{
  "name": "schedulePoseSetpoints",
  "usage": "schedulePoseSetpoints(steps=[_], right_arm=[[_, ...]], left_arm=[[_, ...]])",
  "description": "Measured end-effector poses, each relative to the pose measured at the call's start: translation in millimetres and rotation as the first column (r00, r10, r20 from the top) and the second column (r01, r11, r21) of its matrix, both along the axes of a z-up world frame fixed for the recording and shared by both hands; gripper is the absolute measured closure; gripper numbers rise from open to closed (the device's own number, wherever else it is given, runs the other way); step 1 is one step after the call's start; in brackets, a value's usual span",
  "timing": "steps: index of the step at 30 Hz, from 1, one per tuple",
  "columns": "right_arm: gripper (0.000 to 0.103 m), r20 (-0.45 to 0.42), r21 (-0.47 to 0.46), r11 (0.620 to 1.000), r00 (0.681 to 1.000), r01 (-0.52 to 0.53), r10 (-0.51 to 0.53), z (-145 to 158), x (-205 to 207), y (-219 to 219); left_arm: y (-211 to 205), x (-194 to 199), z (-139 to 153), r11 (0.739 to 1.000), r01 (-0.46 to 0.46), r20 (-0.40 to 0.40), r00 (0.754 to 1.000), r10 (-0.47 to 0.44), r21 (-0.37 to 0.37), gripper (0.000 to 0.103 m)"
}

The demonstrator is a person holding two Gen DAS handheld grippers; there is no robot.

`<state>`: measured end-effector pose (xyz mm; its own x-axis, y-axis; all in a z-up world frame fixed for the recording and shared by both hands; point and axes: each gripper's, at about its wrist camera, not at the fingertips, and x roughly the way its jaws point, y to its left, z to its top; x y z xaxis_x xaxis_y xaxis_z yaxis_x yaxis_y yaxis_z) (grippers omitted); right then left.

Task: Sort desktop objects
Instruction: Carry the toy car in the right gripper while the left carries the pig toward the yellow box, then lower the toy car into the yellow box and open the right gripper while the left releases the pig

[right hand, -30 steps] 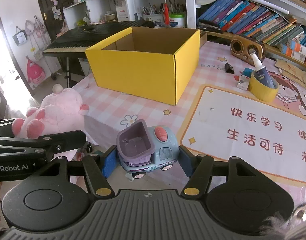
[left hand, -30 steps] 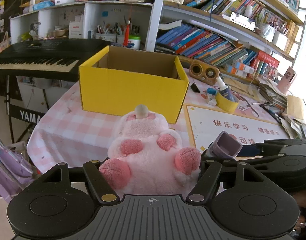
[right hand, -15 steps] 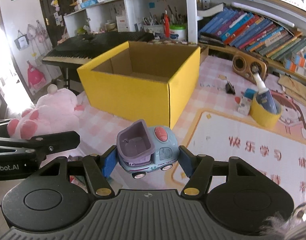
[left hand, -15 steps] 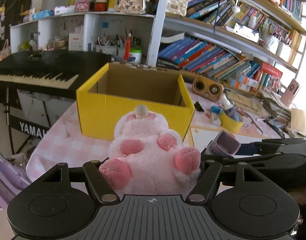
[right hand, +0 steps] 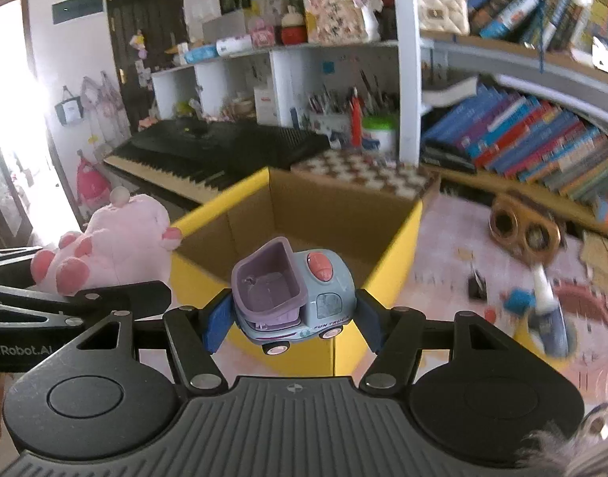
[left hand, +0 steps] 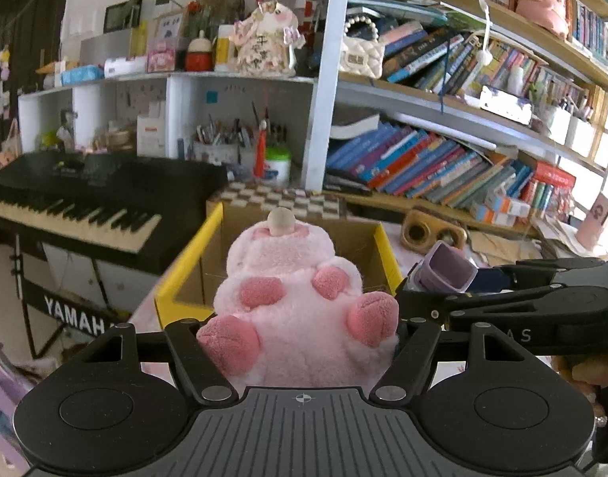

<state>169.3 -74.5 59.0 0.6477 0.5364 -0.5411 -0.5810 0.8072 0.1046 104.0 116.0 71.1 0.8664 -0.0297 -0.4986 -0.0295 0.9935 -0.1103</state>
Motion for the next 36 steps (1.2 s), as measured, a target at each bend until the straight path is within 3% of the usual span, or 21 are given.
schedulePoseSetpoints(steps=[11, 21, 27, 36], right_arm=[[0.041, 0.056, -0.068, 0.994, 0.994, -0.086, 0.09, 0, 70, 25], [0.041, 0.059, -0.268, 0.942, 0.973, -0.2, 0.223, -25, 131, 60], [0.041, 0.017, -0.414, 0.865, 0.948, -0.283, 0.318, -48, 159, 83], [0.041, -0.083, -0.608, 0.667, 0.87, -0.431, 0.487, -84, 175, 111]], left_arm=[[14, 66, 1, 0.999, 0.007, -0.022, 1.0, -0.006, 0.033, 0.032], [20, 133, -19, 0.996, 0.062, -0.135, 0.989, -0.052, 0.069, 0.032], [17, 165, -37, 0.989, 0.117, -0.215, 0.972, -0.097, 0.086, 0.032], [16, 201, -70, 0.981, 0.17, -0.363, 0.923, -0.127, 0.09, 0.032]])
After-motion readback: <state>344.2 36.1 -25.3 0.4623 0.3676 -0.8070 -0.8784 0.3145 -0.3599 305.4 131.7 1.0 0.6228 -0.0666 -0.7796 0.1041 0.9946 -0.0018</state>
